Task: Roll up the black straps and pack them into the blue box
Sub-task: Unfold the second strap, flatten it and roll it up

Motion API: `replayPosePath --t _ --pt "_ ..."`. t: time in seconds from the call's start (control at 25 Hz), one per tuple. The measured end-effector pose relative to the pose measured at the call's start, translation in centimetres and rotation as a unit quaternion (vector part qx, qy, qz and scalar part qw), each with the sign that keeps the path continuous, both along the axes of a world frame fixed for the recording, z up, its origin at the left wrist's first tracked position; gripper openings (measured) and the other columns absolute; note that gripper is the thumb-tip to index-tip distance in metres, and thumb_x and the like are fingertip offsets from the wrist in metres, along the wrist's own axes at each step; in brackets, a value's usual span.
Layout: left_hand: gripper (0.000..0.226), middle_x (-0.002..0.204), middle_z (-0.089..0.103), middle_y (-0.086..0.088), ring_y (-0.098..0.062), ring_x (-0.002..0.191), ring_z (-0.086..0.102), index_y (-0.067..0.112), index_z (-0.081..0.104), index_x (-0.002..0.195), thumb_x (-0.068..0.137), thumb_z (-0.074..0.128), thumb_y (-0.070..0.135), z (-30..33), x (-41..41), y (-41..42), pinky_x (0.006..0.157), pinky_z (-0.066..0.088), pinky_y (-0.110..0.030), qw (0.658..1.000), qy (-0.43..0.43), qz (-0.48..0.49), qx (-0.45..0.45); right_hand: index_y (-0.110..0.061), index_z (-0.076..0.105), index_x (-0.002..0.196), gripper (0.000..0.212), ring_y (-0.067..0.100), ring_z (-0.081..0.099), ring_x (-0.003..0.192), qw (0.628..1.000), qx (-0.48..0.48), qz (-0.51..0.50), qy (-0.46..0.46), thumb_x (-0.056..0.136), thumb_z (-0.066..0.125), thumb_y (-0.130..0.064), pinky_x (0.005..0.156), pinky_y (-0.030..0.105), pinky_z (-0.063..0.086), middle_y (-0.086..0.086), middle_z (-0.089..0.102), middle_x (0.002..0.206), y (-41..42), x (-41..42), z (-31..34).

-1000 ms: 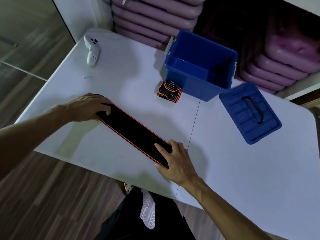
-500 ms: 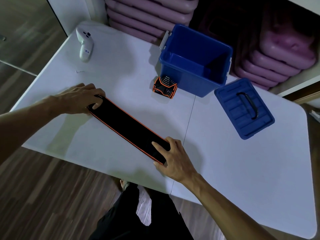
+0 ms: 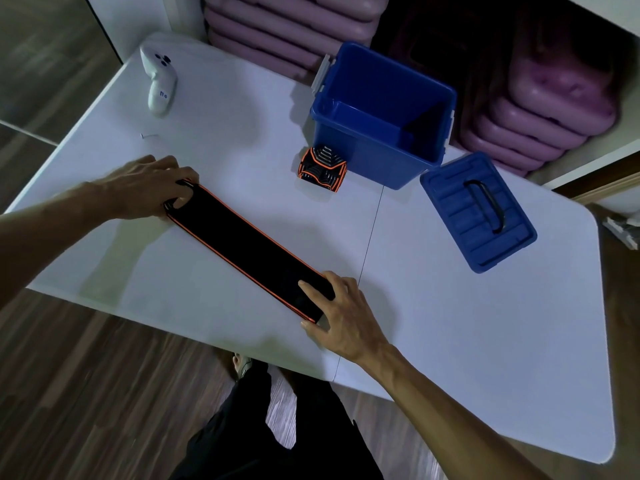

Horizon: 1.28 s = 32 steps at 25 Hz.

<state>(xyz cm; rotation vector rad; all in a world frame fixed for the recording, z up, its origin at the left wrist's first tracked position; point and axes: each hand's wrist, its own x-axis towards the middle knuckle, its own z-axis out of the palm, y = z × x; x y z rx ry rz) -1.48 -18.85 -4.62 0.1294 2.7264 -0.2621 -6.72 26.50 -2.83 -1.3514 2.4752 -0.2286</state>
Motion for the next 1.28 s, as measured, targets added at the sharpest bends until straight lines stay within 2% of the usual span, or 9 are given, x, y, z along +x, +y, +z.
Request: replayPosePath --t 0.12,0.28,0.44,0.56,0.68,0.84,1.04,1.12,1.28 --pt "0.031 0.125 0.054 -0.004 -0.028 0.106 0.049 0.031 0.054 0.099 0.069 0.063 0.027 3.3 0.8 2.3 0.08 0.045 -0.043 0.998 0.058 -0.001 0.007 -0.03 0.037 0.146 0.074 0.032 0.043 0.11 1.0 0.001 0.021 -0.009 0.081 0.061 -0.056 0.089 0.045 0.051 0.012 0.039 0.141 0.4 0.1 -0.1" --pt "0.067 0.139 0.045 -0.026 -0.047 0.114 0.049 0.005 0.056 0.116 0.052 0.063 -0.01 5.3 2.9 9.9 0.081 0.047 -0.054 0.973 0.225 0.033 0.035 -0.03 0.021 0.153 0.089 0.031 0.035 0.119 0.996 0.017 0.064 -0.065 0.08 0.064 -0.059 0.096 0.042 0.049 0.01 0.02 0.152 1.2 -0.1 0.3" --pt "0.048 0.118 0.042 -0.011 -0.022 0.101 0.044 0.006 0.046 0.115 0.067 0.045 0.015 9.0 5.9 24.1 0.08 0.049 -0.033 0.905 0.395 -0.006 0.156 -0.025 0.012 0.154 0.09 0.03 0.028 0.126 0.984 0.033 0.126 -0.125 0.084 0.063 -0.05 0.094 0.038 0.051 0.004 0.005 0.156 1.3 -0.8 0.9" --pt "0.056 0.126 0.045 -0.005 -0.018 0.112 0.044 0.012 0.047 0.123 0.074 0.066 0.031 6.1 8.4 30.8 0.09 0.055 -0.035 0.911 0.314 0.07 0.257 -0.02 0.013 0.154 0.085 0.03 0.032 0.128 0.974 0.025 0.173 -0.142 0.086 0.062 -0.034 0.096 0.041 0.051 0.004 0.01 0.155 1.3 -2.1 0.8" --pt "0.068 0.139 0.047 -0.006 -0.02 0.127 0.046 0.015 0.046 0.136 0.082 0.06 0.054 1.8 9.9 33.7 0.101 0.048 -0.037 0.918 0.211 0.189 0.276 -0.012 0.029 0.151 0.072 0.033 0.043 0.12 0.96 -0.012 0.25 -0.125 0.086 0.059 -0.011 0.095 0.043 0.051 0.012 0.03 0.148 1.4 -4.1 0.2" --pt "0.05 0.127 0.054 -0.013 -0.024 0.116 0.053 0.007 0.054 0.128 0.086 0.065 0.032 0.1 9.6 36.3 0.092 0.054 -0.034 0.889 0.273 0.262 0.259 -0.007 0.048 0.14 0.057 0.033 0.053 0.104 0.934 -0.05 0.352 -0.042 0.085 0.064 -0.014 0.087 0.045 0.053 0.014 0.052 0.135 0.5 -6.5 -0.6" --pt "0.041 0.121 0.059 -0.016 -0.026 0.113 0.056 0.002 0.057 0.125 0.095 0.047 0.027 -0.1 9.5 37.9 0.096 0.049 -0.03 0.849 0.328 0.321 0.262 -0.009 0.055 0.134 0.05 0.03 0.056 0.103 0.909 -0.09 0.406 0.0 0.089 0.06 -0.03 0.079 0.042 0.053 0.01 0.06 0.128 0.0 -7.8 -1.2" --pt "0.041 0.122 0.06 -0.013 -0.025 0.113 0.058 0.004 0.056 0.127 0.097 0.043 0.029 0.2 9.1 38.1 0.096 0.045 -0.026 0.822 0.326 0.362 0.294 -0.01 0.056 0.133 0.049 0.029 0.055 0.106 0.912 -0.088 0.401 -0.013 0.092 0.05 -0.036 0.081 0.042 0.052 0.008 0.06 0.128 -0.1 -7.8 -1.2" --pt "0.031 0.113 0.066 -0.005 -0.018 0.098 0.064 0.014 0.055 0.126 0.098 0.047 0.026 1.0 8.3 37.8 0.08 0.043 -0.018 0.712 0.354 0.492 0.354 -0.009 0.062 0.123 0.032 0.024 0.055 0.1 0.928 -0.113 0.331 -0.126 0.096 0.052 -0.025 0.085 0.038 0.05 0.007 0.068 0.111 -1.8 -7.7 -0.3"
